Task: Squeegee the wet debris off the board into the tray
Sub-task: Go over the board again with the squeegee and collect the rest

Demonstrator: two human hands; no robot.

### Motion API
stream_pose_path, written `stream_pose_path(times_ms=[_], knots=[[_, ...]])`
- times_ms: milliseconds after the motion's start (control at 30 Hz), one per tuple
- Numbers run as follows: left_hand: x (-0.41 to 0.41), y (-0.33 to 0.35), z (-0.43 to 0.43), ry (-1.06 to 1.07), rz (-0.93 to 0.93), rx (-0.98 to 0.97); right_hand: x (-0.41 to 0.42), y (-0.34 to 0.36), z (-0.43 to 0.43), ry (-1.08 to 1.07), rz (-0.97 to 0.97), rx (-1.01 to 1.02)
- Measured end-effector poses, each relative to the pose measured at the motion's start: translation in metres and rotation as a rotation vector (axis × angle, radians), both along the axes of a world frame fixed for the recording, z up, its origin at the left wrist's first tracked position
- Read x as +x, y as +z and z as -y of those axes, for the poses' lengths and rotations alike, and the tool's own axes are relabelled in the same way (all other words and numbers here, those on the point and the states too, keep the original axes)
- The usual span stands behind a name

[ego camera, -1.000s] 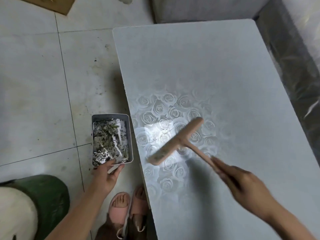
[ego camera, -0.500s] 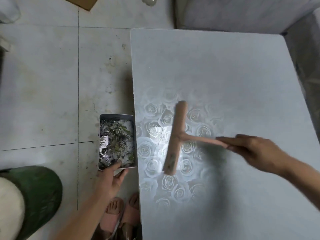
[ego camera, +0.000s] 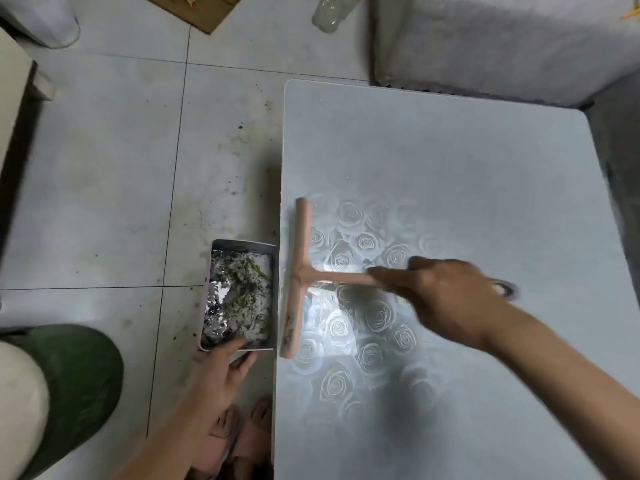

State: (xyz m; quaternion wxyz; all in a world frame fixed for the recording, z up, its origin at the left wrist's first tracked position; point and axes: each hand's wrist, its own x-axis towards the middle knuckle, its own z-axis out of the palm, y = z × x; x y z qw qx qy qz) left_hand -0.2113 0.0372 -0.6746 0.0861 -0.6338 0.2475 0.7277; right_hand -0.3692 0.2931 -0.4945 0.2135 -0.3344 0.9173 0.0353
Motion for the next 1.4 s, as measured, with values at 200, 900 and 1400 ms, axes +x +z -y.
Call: stream_pose_path(times_ms=[200, 900, 1400], knots=[[-0.003, 0.009, -0.004, 0.009, -0.014, 0.006, 0.004, 0.019, -0.028, -0.09, 0.005, 0.233], [-0.007, 0.016, -0.004, 0.023, 0.017, 0.035, 0.023, -0.019, 0.002, -0.208, 0.064, 0.026], [-0.006, 0.015, 0.005, 0.008, 0.004, 0.074, 0.07, 0.044, -0.044, -0.707, 0.039, 0.128]])
